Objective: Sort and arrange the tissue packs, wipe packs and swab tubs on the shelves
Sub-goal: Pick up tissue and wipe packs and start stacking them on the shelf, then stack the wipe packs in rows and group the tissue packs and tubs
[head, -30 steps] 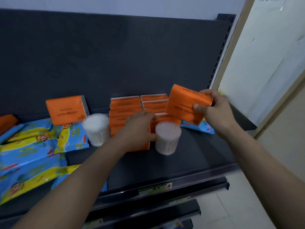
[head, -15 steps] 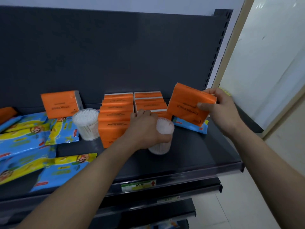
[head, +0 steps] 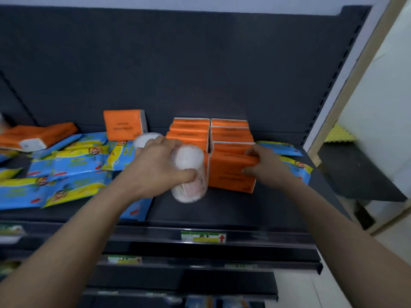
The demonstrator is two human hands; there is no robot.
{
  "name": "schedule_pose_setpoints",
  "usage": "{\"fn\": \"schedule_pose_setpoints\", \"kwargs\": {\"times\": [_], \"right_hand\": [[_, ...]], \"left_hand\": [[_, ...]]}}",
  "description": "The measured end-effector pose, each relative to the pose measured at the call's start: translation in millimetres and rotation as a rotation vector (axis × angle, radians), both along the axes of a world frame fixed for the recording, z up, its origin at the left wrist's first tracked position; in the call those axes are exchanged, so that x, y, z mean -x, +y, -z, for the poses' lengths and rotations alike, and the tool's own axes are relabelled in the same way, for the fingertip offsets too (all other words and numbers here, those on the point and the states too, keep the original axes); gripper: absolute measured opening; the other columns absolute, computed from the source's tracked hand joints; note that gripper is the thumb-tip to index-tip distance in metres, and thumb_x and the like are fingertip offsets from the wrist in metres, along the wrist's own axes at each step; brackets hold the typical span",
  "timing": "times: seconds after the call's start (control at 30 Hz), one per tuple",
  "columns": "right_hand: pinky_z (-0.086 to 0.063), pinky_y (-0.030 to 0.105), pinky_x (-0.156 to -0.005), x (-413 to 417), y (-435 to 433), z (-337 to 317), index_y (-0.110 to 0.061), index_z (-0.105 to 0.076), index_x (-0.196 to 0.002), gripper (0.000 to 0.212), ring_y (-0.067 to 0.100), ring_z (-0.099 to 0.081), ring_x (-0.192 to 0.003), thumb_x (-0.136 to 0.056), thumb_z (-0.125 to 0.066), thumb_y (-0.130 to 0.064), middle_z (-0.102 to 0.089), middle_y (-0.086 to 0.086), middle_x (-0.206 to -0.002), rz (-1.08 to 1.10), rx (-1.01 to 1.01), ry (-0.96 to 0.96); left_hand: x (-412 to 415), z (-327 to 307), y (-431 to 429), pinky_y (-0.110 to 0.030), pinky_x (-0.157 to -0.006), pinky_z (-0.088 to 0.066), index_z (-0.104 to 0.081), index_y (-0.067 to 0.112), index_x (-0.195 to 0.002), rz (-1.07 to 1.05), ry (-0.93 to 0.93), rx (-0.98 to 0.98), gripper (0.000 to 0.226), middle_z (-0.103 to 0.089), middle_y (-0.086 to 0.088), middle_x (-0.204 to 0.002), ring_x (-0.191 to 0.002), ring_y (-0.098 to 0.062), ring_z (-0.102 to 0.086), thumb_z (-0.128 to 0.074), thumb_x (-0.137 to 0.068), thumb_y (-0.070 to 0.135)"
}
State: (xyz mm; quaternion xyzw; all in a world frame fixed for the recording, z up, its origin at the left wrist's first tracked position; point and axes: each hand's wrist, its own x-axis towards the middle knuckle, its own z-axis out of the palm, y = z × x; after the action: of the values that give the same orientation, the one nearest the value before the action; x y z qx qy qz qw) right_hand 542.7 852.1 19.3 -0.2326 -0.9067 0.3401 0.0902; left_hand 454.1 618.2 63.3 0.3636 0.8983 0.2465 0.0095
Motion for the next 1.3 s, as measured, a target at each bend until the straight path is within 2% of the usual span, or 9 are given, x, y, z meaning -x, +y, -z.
{"fn": "schedule_pose_setpoints", "kwargs": {"times": [0.1, 0.23, 0.47, 0.6, 0.73, 0.87, 0.97, 1.1, 1.3], "right_hand": [[-0.037, 0.025, -0.076, 11, -8, 5, -0.011, -0.049, -0.118, 0.046, 0.026, -0.052, -0.099, -0.077, -0.069, -0.010, -0.052, 0.012, -0.115, 0.051, -0.133, -0.008], [-0.039, 0.040, -0.089, 16, -22, 8, -0.004, -0.038, -0.115, 0.050, 0.039, -0.046, -0.110, -0.075, -0.067, -0.007, -0.041, 0.020, -0.123, 0.175, -0.311, -0.030], [-0.038, 0.043, -0.090, 20, -42, -9, -0.005, -0.043, -0.121, 0.045, 0.038, -0.040, -0.116, -0.080, -0.060, -0.011, -0.041, 0.019, -0.125, 0.265, -0.541, -0.165], [-0.033, 0.043, -0.097, 41, -72, -26, -0.012, -0.049, -0.124, 0.043, 0.034, -0.040, -0.121, -0.082, -0.060, -0.020, -0.047, 0.012, -0.127, 0.228, -0.534, -0.081], [-0.035, 0.041, -0.101, 74, -117, -36, -0.014, -0.056, -0.122, 0.040, 0.029, -0.045, -0.121, -0.083, -0.062, -0.023, -0.055, 0.009, -0.125, 0.079, -0.461, 0.105], [-0.037, 0.039, -0.102, 113, -158, -40, -0.013, -0.058, -0.122, 0.042, 0.026, -0.047, -0.121, -0.083, -0.065, -0.026, -0.058, 0.008, -0.126, -0.017, -0.442, 0.142], [-0.036, 0.035, -0.102, 141, -179, -40, -0.015, -0.053, -0.129, 0.050, 0.026, -0.043, -0.124, -0.083, -0.066, -0.031, -0.053, 0.008, -0.131, -0.066, -0.442, 0.066], [-0.029, 0.039, -0.105, 167, -195, -31, -0.021, -0.031, -0.144, 0.075, 0.031, -0.028, -0.132, -0.082, -0.065, -0.043, -0.034, 0.009, -0.146, -0.092, -0.476, -0.204], [-0.024, 0.041, -0.103, 186, -193, -26, -0.026, -0.014, -0.149, 0.091, 0.033, -0.023, -0.133, -0.078, -0.064, -0.052, -0.027, 0.009, -0.150, -0.101, -0.554, -0.441]], "left_hand": [[3, 4, -19, -0.037, -0.104, -0.034, -0.047, 0.023, -0.131, -0.086, -0.008, 0.001, 0.103, -0.046, 0.003, -0.121, -0.120, -0.019, -0.041, -0.045, -0.039, 0.070], [8, 10, -34, -0.033, -0.098, -0.036, -0.046, 0.023, -0.133, -0.127, -0.016, -0.033, 0.105, -0.039, 0.008, -0.111, -0.119, -0.018, -0.041, -0.046, -0.039, 0.071], [23, 13, -44, -0.027, -0.093, -0.032, -0.045, 0.023, -0.133, -0.046, -0.020, -0.066, 0.102, -0.040, 0.009, -0.112, -0.119, -0.016, -0.038, -0.047, -0.042, 0.069], [41, 10, -61, -0.028, -0.096, -0.033, -0.044, 0.025, -0.133, -0.016, -0.062, -0.112, 0.086, -0.043, 0.008, -0.120, -0.120, -0.015, -0.037, -0.058, -0.054, 0.056], [71, 6, -95, -0.025, -0.094, -0.033, -0.043, 0.024, -0.135, 0.010, -0.035, -0.118, 0.098, -0.043, 0.010, -0.115, -0.118, -0.013, -0.040, -0.053, -0.046, 0.065], [111, 4, -133, -0.023, -0.094, -0.031, -0.044, 0.021, -0.135, -0.019, -0.008, -0.117, 0.098, -0.045, 0.004, -0.118, -0.118, -0.015, -0.041, -0.054, -0.047, 0.064], [139, 6, -157, -0.025, -0.090, -0.034, -0.043, 0.022, -0.135, -0.046, -0.006, -0.138, 0.101, -0.044, 0.004, -0.120, -0.119, -0.015, -0.039, -0.050, -0.044, 0.066], [166, 9, -178, -0.021, -0.090, -0.029, -0.041, 0.021, -0.137, -0.060, -0.018, -0.137, 0.092, -0.042, 0.003, -0.128, -0.124, -0.015, -0.037, -0.056, -0.053, 0.057], [188, 11, -178, -0.021, -0.093, -0.029, -0.042, 0.020, -0.137, -0.035, -0.101, -0.153, 0.108, -0.045, 0.002, -0.130, -0.122, -0.015, -0.041, -0.045, -0.041, 0.069]]}}
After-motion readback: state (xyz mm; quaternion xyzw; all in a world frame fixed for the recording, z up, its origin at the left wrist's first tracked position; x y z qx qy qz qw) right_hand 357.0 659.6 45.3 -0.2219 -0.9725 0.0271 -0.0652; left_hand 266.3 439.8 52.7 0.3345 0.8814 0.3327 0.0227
